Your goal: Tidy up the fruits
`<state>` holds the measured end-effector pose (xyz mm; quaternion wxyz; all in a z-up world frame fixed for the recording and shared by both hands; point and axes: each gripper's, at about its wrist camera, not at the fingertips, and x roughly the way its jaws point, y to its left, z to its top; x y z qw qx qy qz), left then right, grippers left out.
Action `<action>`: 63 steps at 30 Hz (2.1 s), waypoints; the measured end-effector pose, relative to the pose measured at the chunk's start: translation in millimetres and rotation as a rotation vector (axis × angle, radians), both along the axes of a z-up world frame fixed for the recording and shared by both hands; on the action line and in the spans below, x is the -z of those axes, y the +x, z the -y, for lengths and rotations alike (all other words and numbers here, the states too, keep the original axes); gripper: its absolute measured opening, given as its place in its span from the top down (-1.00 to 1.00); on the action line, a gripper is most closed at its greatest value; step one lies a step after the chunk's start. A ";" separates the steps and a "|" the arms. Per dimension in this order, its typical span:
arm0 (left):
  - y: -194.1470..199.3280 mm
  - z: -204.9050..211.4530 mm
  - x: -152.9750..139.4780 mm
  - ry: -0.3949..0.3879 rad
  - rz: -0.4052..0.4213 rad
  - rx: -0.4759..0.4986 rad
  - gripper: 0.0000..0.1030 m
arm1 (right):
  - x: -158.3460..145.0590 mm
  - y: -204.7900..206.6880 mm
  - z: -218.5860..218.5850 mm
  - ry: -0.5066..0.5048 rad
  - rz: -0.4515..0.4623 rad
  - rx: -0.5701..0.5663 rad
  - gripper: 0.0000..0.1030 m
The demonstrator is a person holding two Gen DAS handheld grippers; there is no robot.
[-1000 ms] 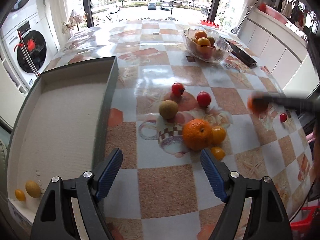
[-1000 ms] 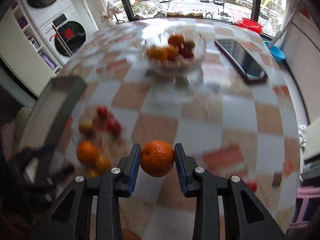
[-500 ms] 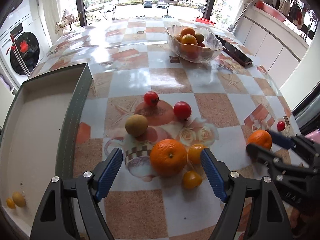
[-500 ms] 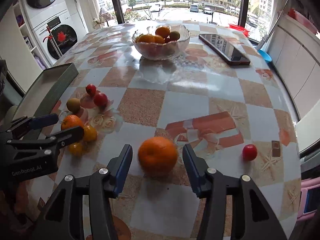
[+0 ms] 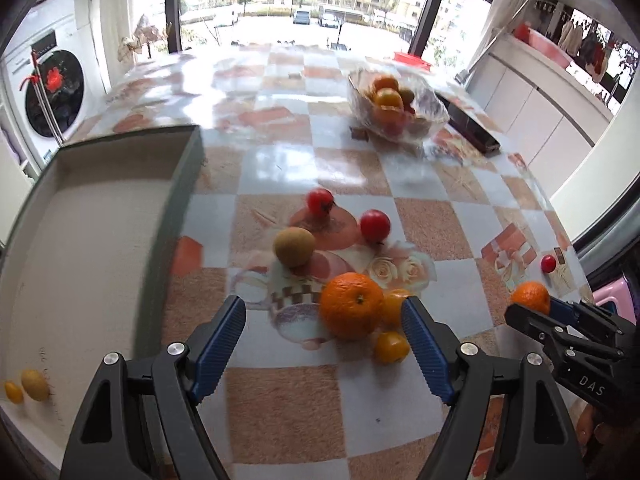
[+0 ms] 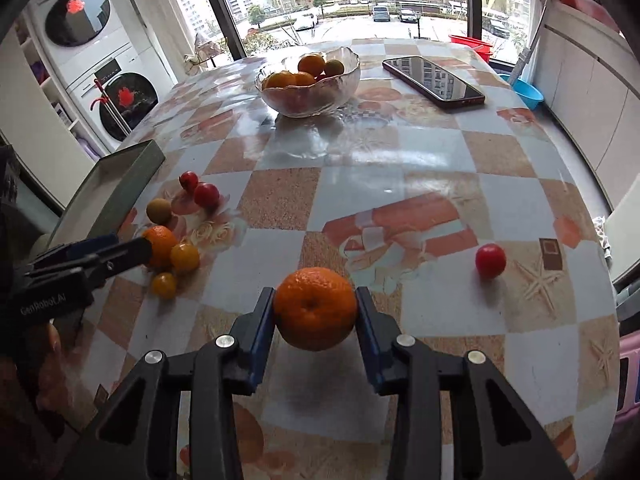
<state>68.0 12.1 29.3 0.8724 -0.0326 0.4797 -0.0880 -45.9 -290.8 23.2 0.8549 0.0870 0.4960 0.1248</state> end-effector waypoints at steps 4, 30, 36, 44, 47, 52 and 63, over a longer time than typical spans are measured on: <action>5.6 -3.2 4.9 0.049 -0.027 -0.017 -0.57 | 1.1 -2.0 0.1 0.014 -0.004 0.001 0.18; 7.8 15.9 17.2 0.036 -0.062 -0.016 -0.20 | -8.4 -21.6 6.5 0.040 -0.008 0.013 0.18; 8.1 10.6 20.9 0.023 -0.049 -0.025 -0.24 | -10.8 -24.2 5.4 0.032 -0.005 0.012 0.18; -3.0 11.9 18.0 0.011 -0.049 0.018 0.27 | -10.1 -28.4 4.0 0.028 -0.021 0.017 0.18; -14.6 6.0 6.3 -0.002 -0.020 0.021 0.27 | -12.6 -29.7 0.7 0.025 -0.020 0.017 0.18; -33.9 -20.7 -20.8 0.014 0.041 -0.003 0.27 | -20.4 -28.3 -17.0 0.026 -0.009 -0.011 0.18; -53.7 -113.0 -33.9 0.172 0.076 -0.180 0.27 | -45.5 -3.5 -134.4 0.064 0.030 -0.226 0.18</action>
